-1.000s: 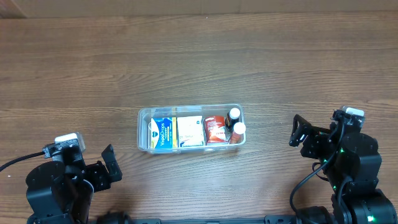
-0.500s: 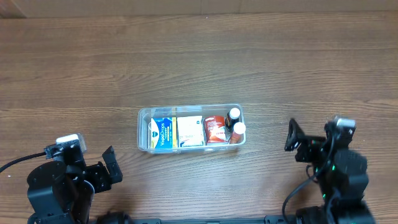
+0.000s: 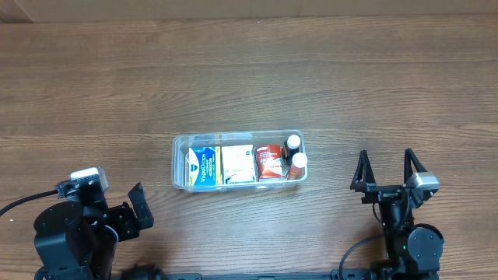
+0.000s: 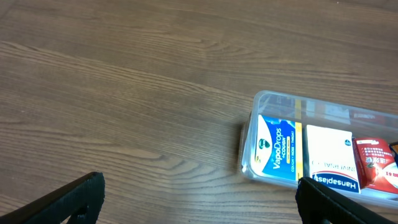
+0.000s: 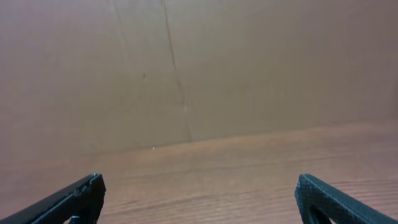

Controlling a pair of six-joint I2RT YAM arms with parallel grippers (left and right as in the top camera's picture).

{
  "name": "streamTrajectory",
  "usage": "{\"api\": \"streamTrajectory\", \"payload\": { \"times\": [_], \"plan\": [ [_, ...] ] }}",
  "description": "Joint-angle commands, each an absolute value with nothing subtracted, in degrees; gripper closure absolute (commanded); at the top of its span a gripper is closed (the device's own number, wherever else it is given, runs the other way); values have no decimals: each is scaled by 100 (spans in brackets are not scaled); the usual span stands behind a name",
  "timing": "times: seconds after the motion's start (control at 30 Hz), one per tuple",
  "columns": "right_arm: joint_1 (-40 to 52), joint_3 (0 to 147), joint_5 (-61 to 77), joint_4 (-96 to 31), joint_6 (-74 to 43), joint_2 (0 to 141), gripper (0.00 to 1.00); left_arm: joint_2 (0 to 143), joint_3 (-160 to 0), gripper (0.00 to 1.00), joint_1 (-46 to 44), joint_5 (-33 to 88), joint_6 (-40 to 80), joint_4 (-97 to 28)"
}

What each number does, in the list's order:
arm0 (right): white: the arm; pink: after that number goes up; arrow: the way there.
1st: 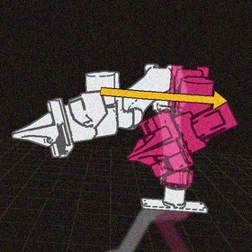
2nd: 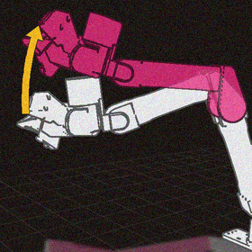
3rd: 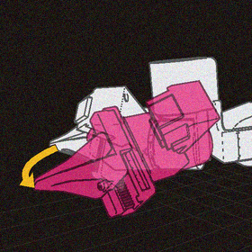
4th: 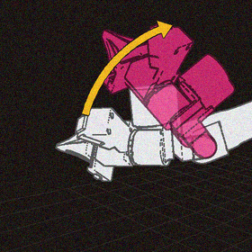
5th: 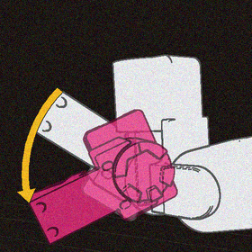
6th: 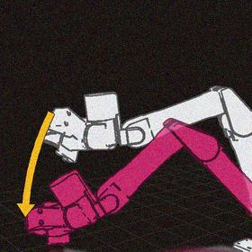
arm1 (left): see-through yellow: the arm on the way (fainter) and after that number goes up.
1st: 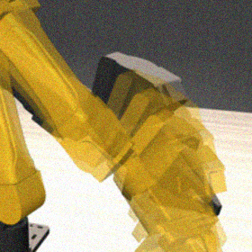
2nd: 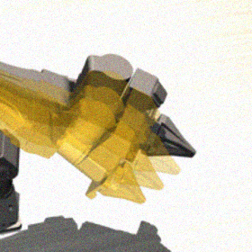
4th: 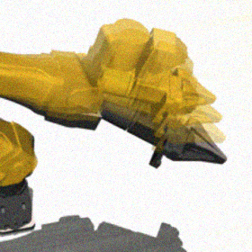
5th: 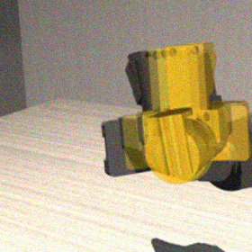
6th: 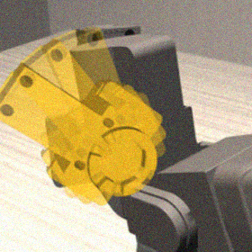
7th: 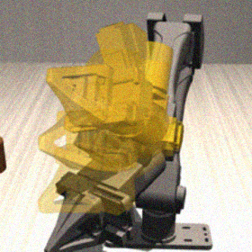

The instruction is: Pack container

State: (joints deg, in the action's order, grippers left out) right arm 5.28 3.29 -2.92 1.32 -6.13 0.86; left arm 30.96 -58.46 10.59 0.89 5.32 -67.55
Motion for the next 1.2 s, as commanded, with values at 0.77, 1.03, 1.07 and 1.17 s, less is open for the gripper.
{"api": "streamTrajectory", "payload": {
  "times": [0.77,1.03,1.07,1.17],
  "plan": [
    [545,45,-34,-484,174,16,0,3059,-5811,0,1048,132,381,-6731],
    [545,45,-34,-484,174,16,0,3059,-5811,0,1048,132,381,-6731],
    [545,45,-34,-484,174,16,0,3059,-5811,0,1048,132,381,-6731],
    [545,45,-34,-484,174,16,0,3059,-5811,0,1048,132,381,-6731]
  ]
}}
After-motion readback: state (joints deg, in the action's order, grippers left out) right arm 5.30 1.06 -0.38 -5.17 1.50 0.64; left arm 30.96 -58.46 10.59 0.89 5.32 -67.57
